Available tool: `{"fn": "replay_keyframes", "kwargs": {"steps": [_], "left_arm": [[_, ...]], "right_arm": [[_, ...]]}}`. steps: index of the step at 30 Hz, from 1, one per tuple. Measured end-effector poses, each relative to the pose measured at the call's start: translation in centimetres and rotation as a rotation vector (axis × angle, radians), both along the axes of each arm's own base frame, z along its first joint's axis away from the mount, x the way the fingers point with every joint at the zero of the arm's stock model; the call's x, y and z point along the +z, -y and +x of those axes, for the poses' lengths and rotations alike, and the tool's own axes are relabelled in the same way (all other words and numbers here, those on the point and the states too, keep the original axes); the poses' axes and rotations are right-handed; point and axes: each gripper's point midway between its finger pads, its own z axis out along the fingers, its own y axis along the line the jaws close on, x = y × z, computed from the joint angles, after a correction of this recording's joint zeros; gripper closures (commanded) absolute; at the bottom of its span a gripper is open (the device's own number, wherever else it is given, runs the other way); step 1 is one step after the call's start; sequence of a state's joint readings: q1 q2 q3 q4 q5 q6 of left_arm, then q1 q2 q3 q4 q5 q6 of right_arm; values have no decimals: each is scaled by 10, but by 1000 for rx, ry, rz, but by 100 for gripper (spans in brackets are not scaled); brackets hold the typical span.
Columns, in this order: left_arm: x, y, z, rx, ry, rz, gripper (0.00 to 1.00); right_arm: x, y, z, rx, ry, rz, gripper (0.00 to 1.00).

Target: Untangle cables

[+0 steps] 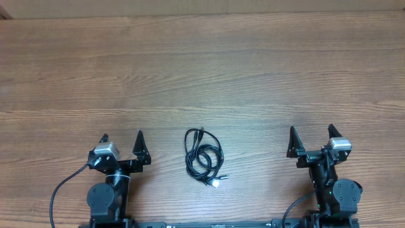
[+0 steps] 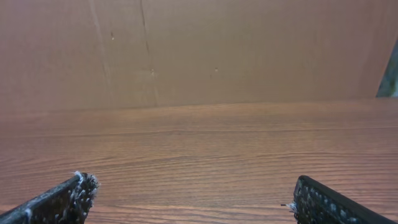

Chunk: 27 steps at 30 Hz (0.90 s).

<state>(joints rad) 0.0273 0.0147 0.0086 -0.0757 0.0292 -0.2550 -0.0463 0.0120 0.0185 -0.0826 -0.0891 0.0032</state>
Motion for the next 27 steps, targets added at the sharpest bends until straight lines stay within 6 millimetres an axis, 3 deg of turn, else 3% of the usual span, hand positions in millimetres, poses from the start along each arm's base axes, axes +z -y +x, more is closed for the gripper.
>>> {"fn": "replay_keyframes", "kwargs": {"steps": [12,17,27], "left_arm": [[0,0,-5,0,-51,2,0],[12,-1,-12,5,-76,25,0],[4,-4,-17,18,-177,44,0]], "right_arm": [[0,0,0,0,0,0,0],[0,0,0,0,0,0,0],[0,0,0,0,0,0,0]]}}
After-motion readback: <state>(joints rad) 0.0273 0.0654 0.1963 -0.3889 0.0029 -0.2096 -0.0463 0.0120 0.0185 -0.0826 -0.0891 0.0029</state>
